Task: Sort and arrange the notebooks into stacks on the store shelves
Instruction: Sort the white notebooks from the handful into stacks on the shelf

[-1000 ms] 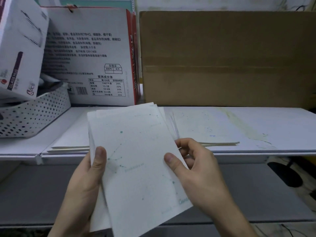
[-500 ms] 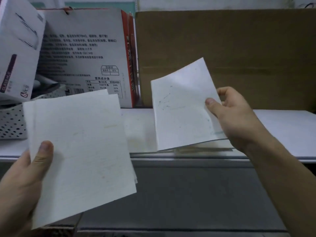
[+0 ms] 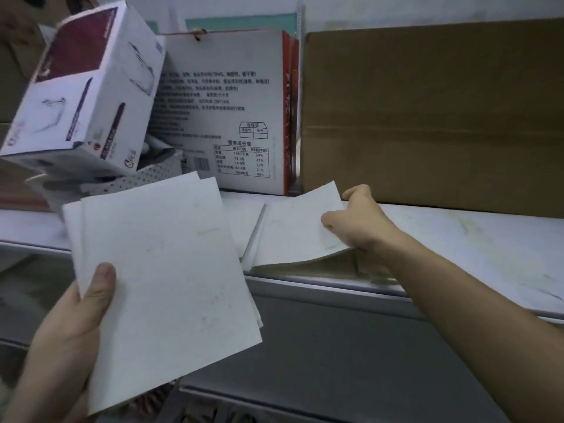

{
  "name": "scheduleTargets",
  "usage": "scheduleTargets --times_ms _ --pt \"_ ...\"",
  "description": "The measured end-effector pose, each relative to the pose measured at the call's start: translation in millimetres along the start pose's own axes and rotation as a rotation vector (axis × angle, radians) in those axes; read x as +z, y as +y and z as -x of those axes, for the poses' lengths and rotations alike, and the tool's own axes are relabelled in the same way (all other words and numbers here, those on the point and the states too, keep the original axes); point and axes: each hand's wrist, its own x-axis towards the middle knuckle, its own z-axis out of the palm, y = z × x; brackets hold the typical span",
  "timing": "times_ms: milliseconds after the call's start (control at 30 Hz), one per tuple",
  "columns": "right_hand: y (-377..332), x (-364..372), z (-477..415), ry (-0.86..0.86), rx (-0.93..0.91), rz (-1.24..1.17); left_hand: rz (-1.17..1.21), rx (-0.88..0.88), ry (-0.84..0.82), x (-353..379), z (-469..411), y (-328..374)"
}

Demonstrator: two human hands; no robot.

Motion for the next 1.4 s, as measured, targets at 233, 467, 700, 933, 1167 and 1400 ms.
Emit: scheduleTargets --times_ms 233,467,700,933,1167,1400 --pt "-7.5 -1.2 20.1 0.061 -0.165 0.838 0.037 0.087 -0.034 50.1 18.9 22.5" --pt "-2.9 -0.8 96.3 -0.149 -0.276 -0.116 0.105 0.054 -0.136 96.7 18.5 23.3" --pt "46.4 -13.7 138.2 0.264 -0.290 -0.259 0.174 -0.054 -0.325 155.1 20.3 2.6" --pt "73.1 -123.0 138.1 0.279 -0.117 -0.235 0.170 -0.060 -0.334 210.9 34.5 -11.5" --pt "119.3 -242.8 60.5 0.311 0.141 -0.094 0.187 -0.031 -0.202 229.5 43.5 -19.1" --pt "146.0 -233.3 24.7 0.175 0.153 0.216 0.093 -0.064 -0.166 219.5 53.0 -62.6"
